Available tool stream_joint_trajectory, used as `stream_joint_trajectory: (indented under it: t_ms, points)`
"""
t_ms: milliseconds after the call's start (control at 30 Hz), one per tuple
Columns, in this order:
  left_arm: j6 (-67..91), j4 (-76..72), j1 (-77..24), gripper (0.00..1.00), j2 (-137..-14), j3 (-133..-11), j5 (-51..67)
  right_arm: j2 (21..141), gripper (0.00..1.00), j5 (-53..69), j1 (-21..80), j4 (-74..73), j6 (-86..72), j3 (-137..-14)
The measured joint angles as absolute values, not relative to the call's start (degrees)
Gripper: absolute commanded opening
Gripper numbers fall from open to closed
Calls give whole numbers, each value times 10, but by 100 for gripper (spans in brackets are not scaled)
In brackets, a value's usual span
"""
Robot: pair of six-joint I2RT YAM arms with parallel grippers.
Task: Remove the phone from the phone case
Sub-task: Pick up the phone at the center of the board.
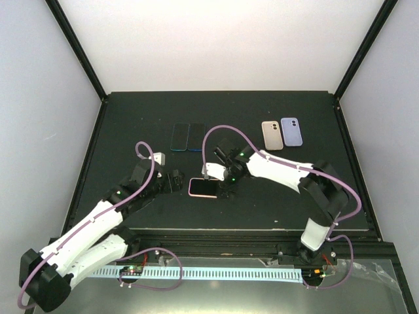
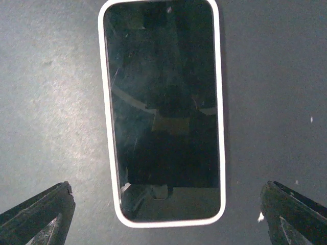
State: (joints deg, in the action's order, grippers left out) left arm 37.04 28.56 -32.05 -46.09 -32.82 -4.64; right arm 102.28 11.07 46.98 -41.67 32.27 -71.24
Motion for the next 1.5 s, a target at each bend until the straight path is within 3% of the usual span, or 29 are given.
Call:
stream_joint_trajectory:
  t_ms: [500,1200,1367,1500]
  points:
    - [364,307,-318,99,-416,-326,-50,1171,96,123,475,-518,342,-852]
    - [357,346,-318,99,-380,-349,-54,1232,93,46,508,-589,286,-930]
    - [352,362,-318,99,-365,-391,-65,1242,89,20,521,-598,280,-942]
    - [350,375,-317,99,-355,-411,-76,1248,79,0,528,-596,266,-945]
